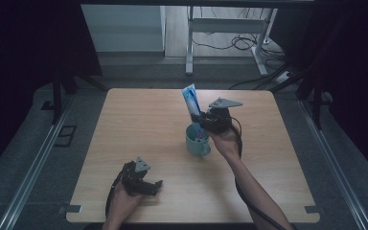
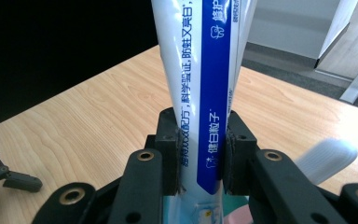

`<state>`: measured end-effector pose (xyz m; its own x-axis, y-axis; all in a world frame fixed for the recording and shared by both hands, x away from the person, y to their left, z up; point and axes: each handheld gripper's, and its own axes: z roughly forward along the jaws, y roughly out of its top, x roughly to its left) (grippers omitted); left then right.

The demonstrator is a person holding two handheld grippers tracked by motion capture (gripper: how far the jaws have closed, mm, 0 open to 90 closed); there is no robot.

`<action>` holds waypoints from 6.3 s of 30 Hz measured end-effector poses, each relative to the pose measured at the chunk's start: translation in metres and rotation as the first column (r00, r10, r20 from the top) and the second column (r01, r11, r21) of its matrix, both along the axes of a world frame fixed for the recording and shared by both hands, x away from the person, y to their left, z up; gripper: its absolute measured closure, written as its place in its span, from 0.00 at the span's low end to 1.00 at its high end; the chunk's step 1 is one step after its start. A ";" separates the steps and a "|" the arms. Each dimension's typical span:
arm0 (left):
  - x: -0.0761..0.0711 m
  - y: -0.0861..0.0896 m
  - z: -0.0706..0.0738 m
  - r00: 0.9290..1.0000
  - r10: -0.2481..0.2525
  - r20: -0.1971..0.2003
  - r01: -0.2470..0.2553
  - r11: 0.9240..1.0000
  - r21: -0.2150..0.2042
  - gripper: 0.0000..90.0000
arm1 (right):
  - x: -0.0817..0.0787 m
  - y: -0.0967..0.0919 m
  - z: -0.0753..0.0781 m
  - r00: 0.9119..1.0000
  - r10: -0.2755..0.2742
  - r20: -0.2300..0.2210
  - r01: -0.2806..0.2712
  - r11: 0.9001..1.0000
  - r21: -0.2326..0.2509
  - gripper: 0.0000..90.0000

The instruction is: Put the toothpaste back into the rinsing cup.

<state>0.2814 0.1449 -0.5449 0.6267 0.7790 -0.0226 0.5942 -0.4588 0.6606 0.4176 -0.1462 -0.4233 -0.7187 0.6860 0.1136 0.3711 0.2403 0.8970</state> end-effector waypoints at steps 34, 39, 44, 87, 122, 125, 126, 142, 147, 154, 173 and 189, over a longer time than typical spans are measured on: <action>0.000 0.000 0.000 1.000 -0.004 0.000 0.004 1.000 -0.003 0.00 | -0.002 0.008 -0.039 1.000 0.008 -0.024 -0.009 0.999 -0.038 0.78; 0.000 0.000 0.000 1.000 -0.004 0.000 0.004 1.000 -0.003 0.00 | -0.002 0.007 -0.040 0.999 0.010 -0.030 -0.011 0.999 -0.036 0.77; 0.000 0.000 0.000 1.000 -0.004 0.000 0.004 1.000 -0.003 0.00 | -0.002 0.007 -0.043 0.999 0.016 -0.044 -0.017 0.999 -0.042 0.76; 0.000 0.000 0.000 1.000 -0.004 0.000 0.004 1.000 -0.002 0.00 | -0.009 -0.004 -0.031 0.995 0.071 -0.068 -0.078 0.990 -0.116 0.54; 0.000 0.000 0.000 1.000 -0.004 0.000 0.004 1.000 -0.003 0.00 | -0.029 -0.033 -0.029 0.987 0.112 -0.117 -0.129 0.981 -0.147 0.19; 0.000 0.000 0.000 1.000 -0.004 0.000 0.004 1.000 -0.003 0.00 | -0.032 -0.035 -0.028 0.987 0.113 -0.114 -0.130 0.979 -0.155 0.17; 0.000 0.000 0.000 1.000 -0.004 0.000 0.004 1.000 -0.002 0.00 | -0.033 -0.036 -0.027 0.988 0.112 -0.111 -0.129 0.979 -0.161 0.17; 0.000 0.000 0.000 1.000 -0.006 0.001 0.006 1.000 -0.001 0.00 | -0.050 -0.053 -0.023 0.988 0.109 -0.105 -0.130 0.967 -0.219 0.12; 0.000 0.000 0.000 1.000 -0.006 0.002 0.006 1.000 -0.001 0.00 | -0.055 -0.060 -0.024 0.989 0.101 -0.105 -0.123 0.964 -0.237 0.08; 0.000 0.000 0.000 1.000 -0.003 0.000 0.003 1.000 -0.003 0.00 | -0.062 -0.072 -0.029 0.991 0.087 -0.106 -0.113 0.956 -0.271 0.03; 0.000 -0.001 0.000 1.000 0.001 0.003 -0.001 1.000 -0.005 0.00 | -0.082 -0.108 -0.042 0.994 0.037 -0.105 -0.067 0.951 -0.300 0.01; -0.001 -0.001 0.000 1.000 0.006 0.001 -0.006 1.000 -0.009 0.00 | -0.105 -0.132 -0.063 0.991 -0.025 -0.128 -0.016 0.952 -0.306 0.02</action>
<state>0.2809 0.1439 -0.5454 0.6218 0.7827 -0.0289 0.5966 -0.4494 0.6650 0.3130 -0.2786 -0.4864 -0.7087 0.7054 -0.0112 0.4801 0.4938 0.7250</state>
